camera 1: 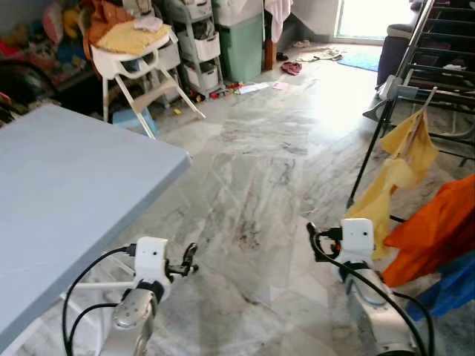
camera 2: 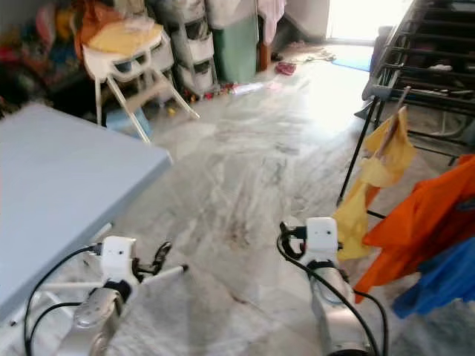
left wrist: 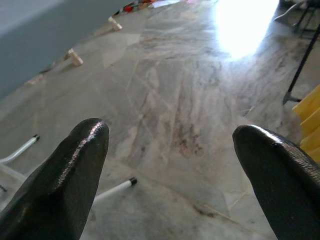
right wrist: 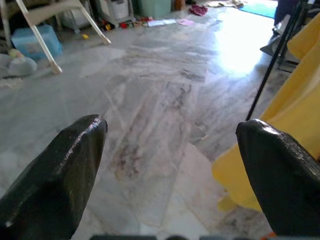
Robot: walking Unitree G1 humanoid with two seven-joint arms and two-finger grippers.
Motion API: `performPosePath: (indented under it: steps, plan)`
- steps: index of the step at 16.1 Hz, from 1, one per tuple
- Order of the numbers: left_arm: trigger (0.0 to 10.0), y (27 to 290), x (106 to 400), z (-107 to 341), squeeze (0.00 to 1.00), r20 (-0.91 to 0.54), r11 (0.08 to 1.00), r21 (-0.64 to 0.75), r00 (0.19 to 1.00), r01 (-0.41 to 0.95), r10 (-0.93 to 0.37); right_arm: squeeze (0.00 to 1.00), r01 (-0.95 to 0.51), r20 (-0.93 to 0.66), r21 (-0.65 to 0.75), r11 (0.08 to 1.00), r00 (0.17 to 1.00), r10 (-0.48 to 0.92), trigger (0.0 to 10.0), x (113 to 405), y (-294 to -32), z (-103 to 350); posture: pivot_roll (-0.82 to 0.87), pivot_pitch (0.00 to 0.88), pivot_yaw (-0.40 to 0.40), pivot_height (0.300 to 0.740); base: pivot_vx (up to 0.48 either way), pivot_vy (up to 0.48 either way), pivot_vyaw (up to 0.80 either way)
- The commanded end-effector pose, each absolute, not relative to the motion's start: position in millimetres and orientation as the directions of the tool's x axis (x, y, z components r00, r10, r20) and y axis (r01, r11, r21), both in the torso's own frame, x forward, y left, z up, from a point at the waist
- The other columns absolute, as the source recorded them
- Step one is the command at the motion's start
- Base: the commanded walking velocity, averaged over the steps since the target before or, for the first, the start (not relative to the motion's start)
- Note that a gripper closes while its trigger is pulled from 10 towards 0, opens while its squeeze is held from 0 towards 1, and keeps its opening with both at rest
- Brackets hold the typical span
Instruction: Hang hanger
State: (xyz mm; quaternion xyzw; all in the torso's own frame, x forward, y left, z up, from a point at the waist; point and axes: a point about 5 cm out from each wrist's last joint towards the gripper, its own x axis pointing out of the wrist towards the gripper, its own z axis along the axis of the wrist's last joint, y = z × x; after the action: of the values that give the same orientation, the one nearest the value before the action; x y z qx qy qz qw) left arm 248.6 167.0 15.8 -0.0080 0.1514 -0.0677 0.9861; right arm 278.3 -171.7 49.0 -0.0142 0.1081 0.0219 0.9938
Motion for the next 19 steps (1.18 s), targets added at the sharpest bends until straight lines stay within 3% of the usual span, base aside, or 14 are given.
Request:
performPosePath:
  steps: [1, 6, 13, 19]
  plan:
    - [10.0, 165.0, 252.8, 18.7, 0.0, -0.291, 0.989, -0.032, 0.946, 0.143, -0.146, 0.0, -0.044, -0.202, -0.029, 0.999, 0.979, 0.037, 10.0, 277.9, -171.9, 51.5, -0.11, 0.0, 0.114, 0.74, 0.0, -0.48, 0.0]
    - [10.0, 160.0, 254.2, 17.8, 0.0, -0.285, 0.992, -0.039, 0.95, 0.124, -0.13, 0.0, -0.065, -0.202, -0.046, 0.997, 0.978, 0.055, 10.0, 278.3, -174.1, 53.8, -0.12, 0.0, 0.078, 0.74, 0.0, -0.402, 0.0]
    - [10.0, 161.2, 255.2, 14.0, 0.0, -0.271, 0.996, -0.08, 0.961, 0.029, -0.05, 0.0, -0.113, -0.255, -0.049, 0.992, 0.962, 0.097, 10.0, 276.2, -169.5, 46.5, -0.1, 0.0, -0.036, 0.74, 0.0, 0.0, 0.0]
    - [10.0, 157.3, 256.0, 12.8, 0.0, -0.27, 0.997, -0.068, 0.961, 0.043, -0.06, 0.0, -0.104, -0.246, -0.049, 0.993, 0.965, 0.089, 10.0, 284.9, -172.2, 49.2, -0.1, 0.0, -0.003, 0.74, 0.0, 0.0, 0.0]
